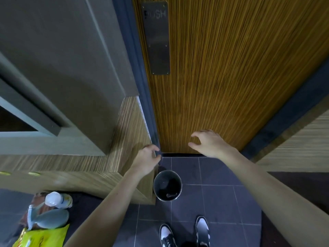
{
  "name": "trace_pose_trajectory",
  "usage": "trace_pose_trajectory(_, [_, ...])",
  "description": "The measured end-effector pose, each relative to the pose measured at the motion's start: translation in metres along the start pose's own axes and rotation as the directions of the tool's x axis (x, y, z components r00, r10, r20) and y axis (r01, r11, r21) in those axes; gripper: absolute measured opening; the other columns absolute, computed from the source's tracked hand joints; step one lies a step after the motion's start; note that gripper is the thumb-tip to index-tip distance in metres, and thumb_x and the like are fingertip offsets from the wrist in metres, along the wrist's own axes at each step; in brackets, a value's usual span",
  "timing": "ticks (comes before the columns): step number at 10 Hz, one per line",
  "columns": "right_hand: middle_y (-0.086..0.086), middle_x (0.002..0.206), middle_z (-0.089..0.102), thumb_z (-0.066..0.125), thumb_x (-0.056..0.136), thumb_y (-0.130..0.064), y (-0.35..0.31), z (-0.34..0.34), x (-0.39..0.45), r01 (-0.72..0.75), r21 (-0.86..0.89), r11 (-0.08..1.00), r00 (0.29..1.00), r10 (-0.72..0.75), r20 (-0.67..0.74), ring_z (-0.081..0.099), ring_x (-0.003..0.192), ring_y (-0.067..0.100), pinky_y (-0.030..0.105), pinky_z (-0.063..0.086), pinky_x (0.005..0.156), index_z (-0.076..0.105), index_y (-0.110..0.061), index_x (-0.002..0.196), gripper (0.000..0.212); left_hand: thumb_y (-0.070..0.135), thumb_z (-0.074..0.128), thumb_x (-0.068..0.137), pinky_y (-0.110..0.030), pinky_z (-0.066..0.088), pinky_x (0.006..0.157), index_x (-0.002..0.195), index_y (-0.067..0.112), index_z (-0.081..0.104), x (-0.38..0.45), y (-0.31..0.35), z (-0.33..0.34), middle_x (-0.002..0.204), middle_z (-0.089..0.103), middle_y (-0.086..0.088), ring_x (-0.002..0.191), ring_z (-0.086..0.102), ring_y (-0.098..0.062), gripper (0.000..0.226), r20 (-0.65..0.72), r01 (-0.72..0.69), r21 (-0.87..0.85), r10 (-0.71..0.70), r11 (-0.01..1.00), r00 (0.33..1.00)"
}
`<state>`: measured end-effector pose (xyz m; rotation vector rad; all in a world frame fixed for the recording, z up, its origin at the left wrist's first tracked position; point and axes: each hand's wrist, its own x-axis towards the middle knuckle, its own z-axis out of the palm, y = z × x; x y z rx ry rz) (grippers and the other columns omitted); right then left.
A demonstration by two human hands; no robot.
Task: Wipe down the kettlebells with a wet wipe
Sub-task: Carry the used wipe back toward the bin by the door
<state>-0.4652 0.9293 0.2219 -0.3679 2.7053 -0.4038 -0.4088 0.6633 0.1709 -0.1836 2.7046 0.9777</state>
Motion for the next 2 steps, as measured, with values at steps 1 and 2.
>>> trace_pose_trajectory(1, [0.007,0.158,0.047,0.053,0.100,-0.057,-0.0011,-0.0023,0.0034,-0.001,0.010,1.000,1.000,0.001,-0.004,0.035,0.149,0.032,0.060,0.029,0.122,0.052,-0.023,0.148,0.058,0.024,0.066,0.103,-0.023,0.046,0.096,0.137,0.021,0.064,0.0006,-0.0008,-0.0070,0.140,0.065,0.001,0.125,0.062,-0.013,0.034,-0.036,0.004,-0.023,-0.005,1.000,0.999])
trace_pose_trajectory(2, [0.008,0.158,0.047,0.053,0.100,-0.057,-0.0035,-0.0028,0.0071,-0.004,0.004,1.000,1.000,0.004,-0.015,0.035,0.149,0.032,0.060,0.029,0.122,0.052,-0.023,0.148,0.058,0.027,0.064,0.105,-0.012,0.046,0.080,0.137,0.021,0.064,-0.0035,-0.0022,-0.0097,0.134,0.066,0.002,0.102,0.062,-0.002,0.033,-0.066,-0.025,-0.033,0.022,0.999,0.998])
